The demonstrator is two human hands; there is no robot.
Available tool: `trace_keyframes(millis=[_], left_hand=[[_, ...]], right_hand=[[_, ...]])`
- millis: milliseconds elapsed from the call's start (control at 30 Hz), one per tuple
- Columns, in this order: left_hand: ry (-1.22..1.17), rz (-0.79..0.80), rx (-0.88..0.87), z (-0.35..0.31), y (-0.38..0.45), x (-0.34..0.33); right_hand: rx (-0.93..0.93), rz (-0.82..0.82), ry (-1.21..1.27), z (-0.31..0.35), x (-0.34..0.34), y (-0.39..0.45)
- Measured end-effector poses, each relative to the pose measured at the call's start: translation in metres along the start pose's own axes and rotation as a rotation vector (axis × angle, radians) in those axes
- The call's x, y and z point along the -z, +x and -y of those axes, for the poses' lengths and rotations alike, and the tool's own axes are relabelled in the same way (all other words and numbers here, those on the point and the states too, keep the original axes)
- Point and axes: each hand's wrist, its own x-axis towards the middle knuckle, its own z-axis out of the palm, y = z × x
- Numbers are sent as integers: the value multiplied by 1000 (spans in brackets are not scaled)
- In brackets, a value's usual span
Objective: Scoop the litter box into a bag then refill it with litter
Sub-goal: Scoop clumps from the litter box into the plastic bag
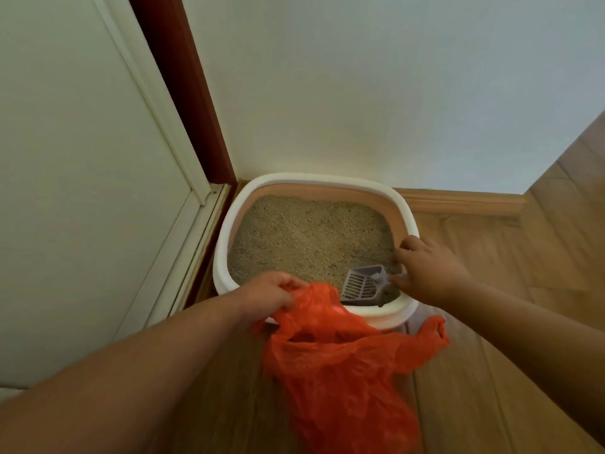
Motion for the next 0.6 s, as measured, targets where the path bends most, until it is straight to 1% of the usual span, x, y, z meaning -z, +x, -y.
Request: trace_keyframes(millis=[67,133,233,300,333,400,467,533,600], left_hand=[[63,-12,-47,1,9,-6],[48,-63,-82,2,18,-15],[28,-204,-129,0,25,-30],[37,-304,-128,2,27,-41],[41,-337,-122,4,25,-47],[101,-365,-103,9,22,-55],[215,-331,-111,11,20,-58],[313,-265,-102,4,22,-54],[366,-208,-80,-6,25,-48]], right_hand=[[17,-13,106,8,6,-9],[-22,47,189,16,9,-17],[-116,53,275,25,8,-37],[-157,75,325,29,6,-49],[-177,129,344,30,6,-53],[-208,288,329,31,2,-61],[-200,401,292,32,-4,-68],[-133,512,281,33,-8,-73],[-17,644,193,37,-9,-78]])
